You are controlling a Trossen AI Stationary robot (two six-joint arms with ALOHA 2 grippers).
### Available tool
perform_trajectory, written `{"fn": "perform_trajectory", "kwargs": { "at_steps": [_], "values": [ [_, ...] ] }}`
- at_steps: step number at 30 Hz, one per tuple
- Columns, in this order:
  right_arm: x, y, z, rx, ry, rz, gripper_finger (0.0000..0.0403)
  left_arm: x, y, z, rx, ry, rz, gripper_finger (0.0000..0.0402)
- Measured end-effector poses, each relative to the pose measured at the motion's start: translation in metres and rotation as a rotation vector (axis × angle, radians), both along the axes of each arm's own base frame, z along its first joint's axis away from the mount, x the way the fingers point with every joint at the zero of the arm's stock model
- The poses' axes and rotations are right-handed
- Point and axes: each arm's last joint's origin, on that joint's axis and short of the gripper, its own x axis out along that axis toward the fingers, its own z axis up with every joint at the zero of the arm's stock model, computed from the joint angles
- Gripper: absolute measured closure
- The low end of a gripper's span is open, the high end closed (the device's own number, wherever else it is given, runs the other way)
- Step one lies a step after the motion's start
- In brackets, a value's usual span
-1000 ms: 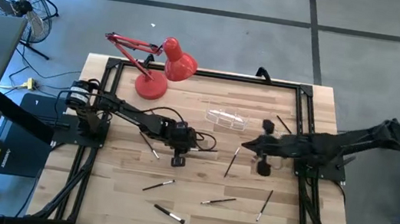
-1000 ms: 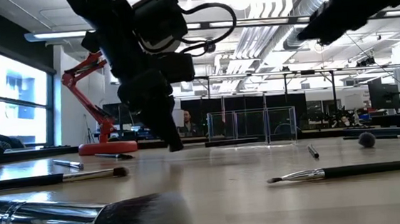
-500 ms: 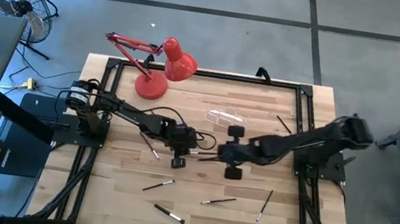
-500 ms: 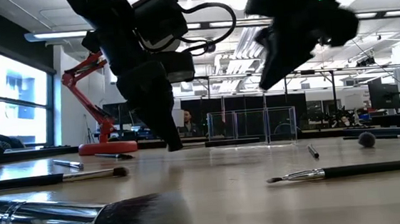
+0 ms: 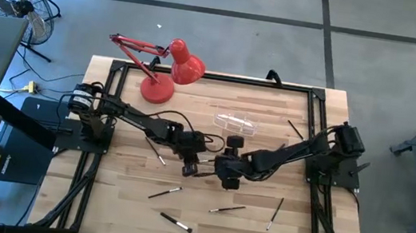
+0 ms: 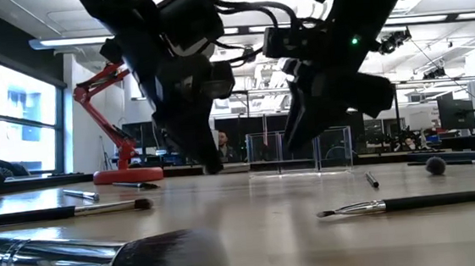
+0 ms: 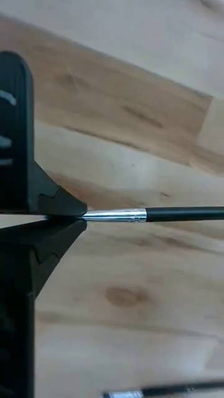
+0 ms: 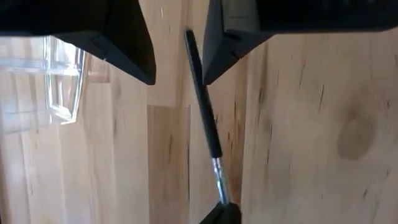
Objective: Put items in baskets/containers
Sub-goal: Put the eyeshadow brush into the transparent organizer
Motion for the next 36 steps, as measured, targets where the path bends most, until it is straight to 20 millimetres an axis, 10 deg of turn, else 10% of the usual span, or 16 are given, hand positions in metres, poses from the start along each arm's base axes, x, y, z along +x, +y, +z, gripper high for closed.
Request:
{"fn": "perform_trajectory", "kwargs": {
  "at_steps": [36],
  "values": [
    [0.008,-0.003,-0.001,-0.174,0.042,0.216,0.0288,0.013,0.024,0.013,-0.479,-0.058,0.306,0.0401]
  ]
}}
